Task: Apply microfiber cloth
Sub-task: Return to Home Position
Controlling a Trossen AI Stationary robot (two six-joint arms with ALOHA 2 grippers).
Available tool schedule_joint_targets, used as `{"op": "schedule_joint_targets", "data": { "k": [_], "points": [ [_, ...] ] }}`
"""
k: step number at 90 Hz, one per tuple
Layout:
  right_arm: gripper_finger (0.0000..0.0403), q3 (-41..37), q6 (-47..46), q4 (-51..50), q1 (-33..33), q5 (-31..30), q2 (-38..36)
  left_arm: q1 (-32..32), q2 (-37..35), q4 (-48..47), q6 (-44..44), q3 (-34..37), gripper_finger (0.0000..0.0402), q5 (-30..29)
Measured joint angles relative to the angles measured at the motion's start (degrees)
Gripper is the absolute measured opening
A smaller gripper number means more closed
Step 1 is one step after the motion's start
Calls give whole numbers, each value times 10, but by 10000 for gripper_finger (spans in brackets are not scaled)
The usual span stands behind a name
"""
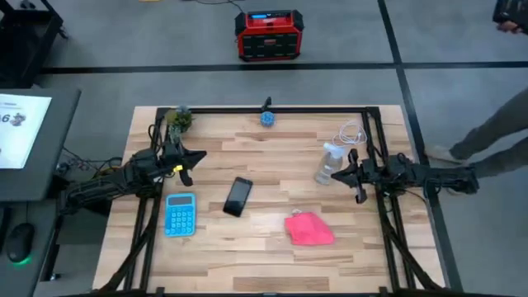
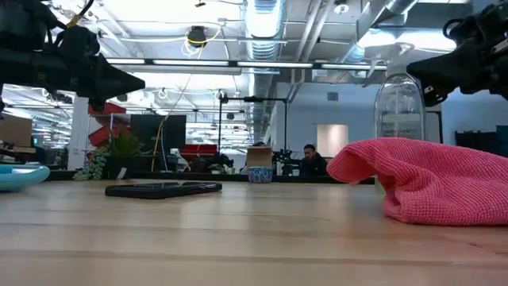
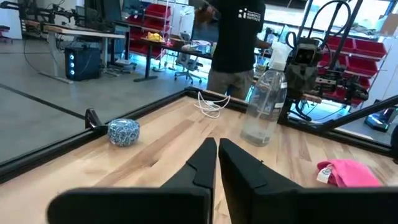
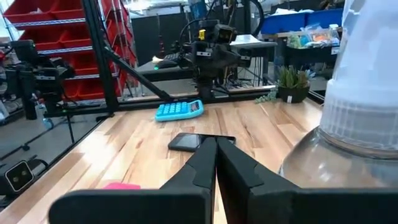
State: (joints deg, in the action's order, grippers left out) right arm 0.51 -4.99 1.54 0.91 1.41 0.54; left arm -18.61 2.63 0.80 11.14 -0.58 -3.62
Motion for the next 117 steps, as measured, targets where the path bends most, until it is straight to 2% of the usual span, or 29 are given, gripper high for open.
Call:
{"op": "schedule_joint_targets", "data": {
  "k": [23,33,64,74,82,97,117],
  "points": [
    [0,0,0,0,0,0,0,9,-7,0,0,0,0,0],
    [0,0,0,1,0,0,0,36,-27,0,0,0,0,0],
    [0,0,0,0,0,1,0,122,-26,4,25,3,0,0],
    [0,0,0,0,0,1,0,147,-26,8,-26,3,0,-1],
    [0,0,0,0,0,1,0,172,-26,6,-67,3,0,20],
    [0,0,0,0,0,1,0,215,-25,14,-144,3,0,113],
    [0,0,0,-1,0,1,0,253,-25,15,-148,3,0,123]
  ]
}}
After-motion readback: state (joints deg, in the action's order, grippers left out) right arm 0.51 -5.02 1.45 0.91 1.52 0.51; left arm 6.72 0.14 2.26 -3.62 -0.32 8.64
